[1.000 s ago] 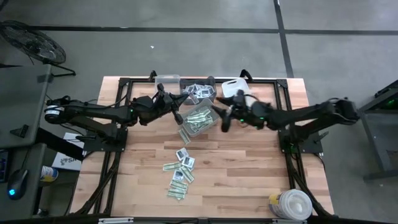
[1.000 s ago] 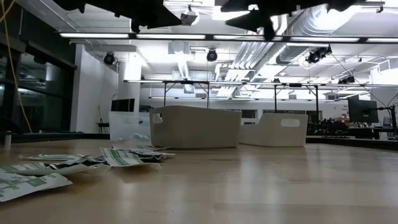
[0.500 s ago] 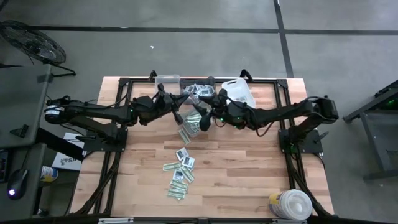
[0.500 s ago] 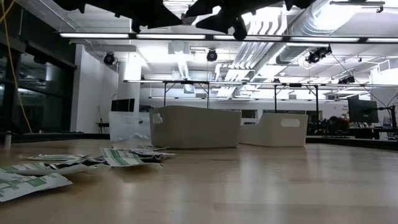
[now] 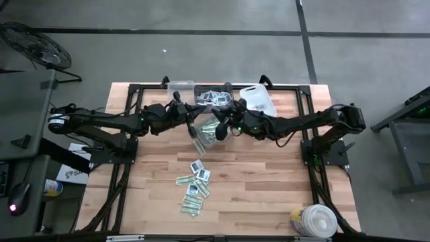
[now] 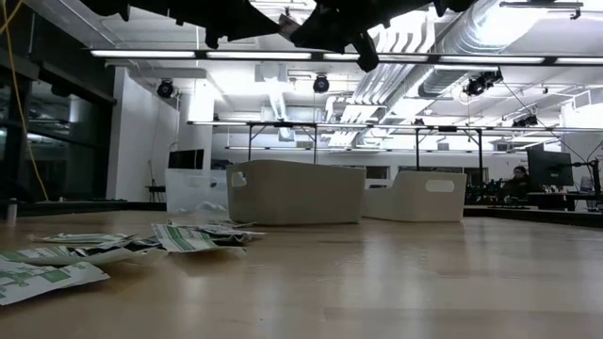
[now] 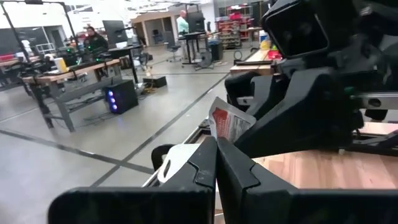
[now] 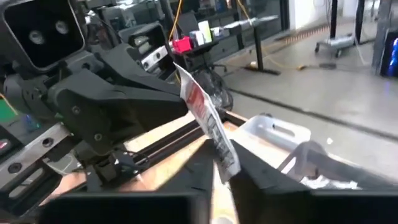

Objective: Pick & Place First Aid Supplies
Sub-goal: Put the ointment pack into the white bin

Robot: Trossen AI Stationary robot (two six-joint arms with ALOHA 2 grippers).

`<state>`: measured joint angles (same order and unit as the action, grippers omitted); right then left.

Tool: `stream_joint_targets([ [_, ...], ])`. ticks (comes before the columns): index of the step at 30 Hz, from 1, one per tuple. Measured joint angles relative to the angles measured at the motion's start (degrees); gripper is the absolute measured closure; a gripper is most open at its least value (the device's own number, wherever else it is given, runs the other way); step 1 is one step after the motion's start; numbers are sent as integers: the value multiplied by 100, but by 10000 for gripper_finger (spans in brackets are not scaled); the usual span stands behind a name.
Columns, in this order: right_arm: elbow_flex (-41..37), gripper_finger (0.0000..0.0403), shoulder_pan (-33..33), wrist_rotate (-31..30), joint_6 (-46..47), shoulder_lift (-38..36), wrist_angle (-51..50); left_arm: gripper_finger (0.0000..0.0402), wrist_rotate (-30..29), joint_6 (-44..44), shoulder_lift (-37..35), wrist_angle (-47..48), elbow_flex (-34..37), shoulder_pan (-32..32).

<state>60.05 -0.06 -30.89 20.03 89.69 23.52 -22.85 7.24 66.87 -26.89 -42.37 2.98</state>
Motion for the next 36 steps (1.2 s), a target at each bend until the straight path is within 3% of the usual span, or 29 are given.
stream_joint_targets([
  [2,0,394,-6,110,82,0,-62,401,61,0,0,8,0,0],
  [11,0,401,-6,127,535,0,-106,401,354,74,-2,36,0,0],
  [20,0,402,-6,-71,553,-171,-312,392,409,778,-2,107,0,0],
  [27,-5,402,-213,-592,607,-882,-1336,300,80,1519,-138,-23,-2,2],
  [32,-2,403,-600,-967,1427,-1610,-3179,216,-970,1765,-432,15,-2,3],
  [36,-2,403,-1043,-667,2114,-1936,-4696,174,-1061,2032,-729,96,-2,7],
])
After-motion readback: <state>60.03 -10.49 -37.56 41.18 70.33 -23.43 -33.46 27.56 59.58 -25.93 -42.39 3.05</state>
